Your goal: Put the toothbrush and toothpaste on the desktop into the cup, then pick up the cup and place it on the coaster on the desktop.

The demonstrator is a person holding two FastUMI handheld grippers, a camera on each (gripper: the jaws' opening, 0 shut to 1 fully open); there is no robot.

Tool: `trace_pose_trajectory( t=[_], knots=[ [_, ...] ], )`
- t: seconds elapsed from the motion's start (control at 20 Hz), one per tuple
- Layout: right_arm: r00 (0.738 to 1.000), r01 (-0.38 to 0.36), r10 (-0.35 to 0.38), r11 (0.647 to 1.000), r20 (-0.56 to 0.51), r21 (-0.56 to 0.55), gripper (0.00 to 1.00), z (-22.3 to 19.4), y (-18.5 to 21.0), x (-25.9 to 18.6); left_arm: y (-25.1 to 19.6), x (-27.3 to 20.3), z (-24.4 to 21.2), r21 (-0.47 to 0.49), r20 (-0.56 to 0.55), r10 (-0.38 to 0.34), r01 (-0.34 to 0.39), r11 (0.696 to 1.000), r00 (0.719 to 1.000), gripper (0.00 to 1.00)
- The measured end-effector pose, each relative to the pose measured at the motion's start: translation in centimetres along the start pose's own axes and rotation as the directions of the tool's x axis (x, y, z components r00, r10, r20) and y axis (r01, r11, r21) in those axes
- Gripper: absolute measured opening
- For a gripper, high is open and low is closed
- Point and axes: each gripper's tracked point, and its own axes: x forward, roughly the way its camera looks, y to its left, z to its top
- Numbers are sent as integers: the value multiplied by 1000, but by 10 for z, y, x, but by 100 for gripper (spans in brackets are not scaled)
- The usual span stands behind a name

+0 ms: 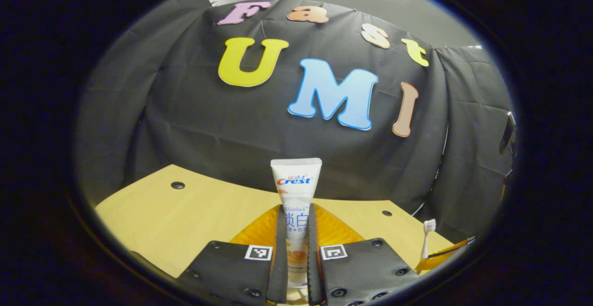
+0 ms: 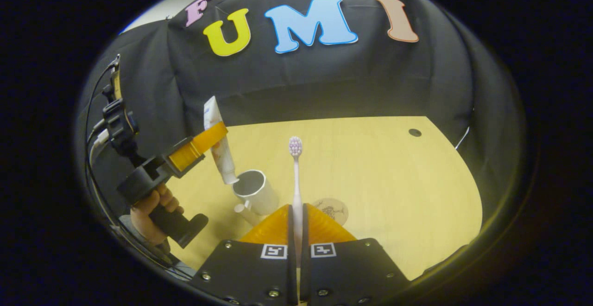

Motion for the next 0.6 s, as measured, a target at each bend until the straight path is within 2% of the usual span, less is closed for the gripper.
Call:
trace_pose_trajectory(
  t=[0.05, 0.1, 0.15, 0.25, 0.3, 0.6],
  knots=[
    [1000, 4, -4, 1000, -2, 1, 7, -1, 0, 1, 1, 5, -7, 1, -9, -8, 8, 1000, 1000, 24],
    [1000, 4, -4, 1000, -3, 2, 4, -1, 0, 2, 2, 9, -12, 4, -20, -18, 18, 1000, 1000, 23],
    [1000, 4, -4, 1000, -3, 3, 7, -2, 1, 3, 2, 13, -19, 7, -34, -27, 28, 1000, 999, 23],
    [1000, 1, -1, 1000, -5, 9, 7, -2, 4, 5, 0, 20, -31, 9, -63, -38, 39, 999, 997, 23],
    [1000, -2, 2, 1000, -7, 13, 4, -2, 5, 6, 1, 22, -38, 9, -80, -37, 38, 999, 996, 23],
    [999, -20, 21, 999, -28, 28, 4, -4, 13, 16, 12, 31, -76, 19, -198, -5, 9, 1000, 980, 27]
  ],
)
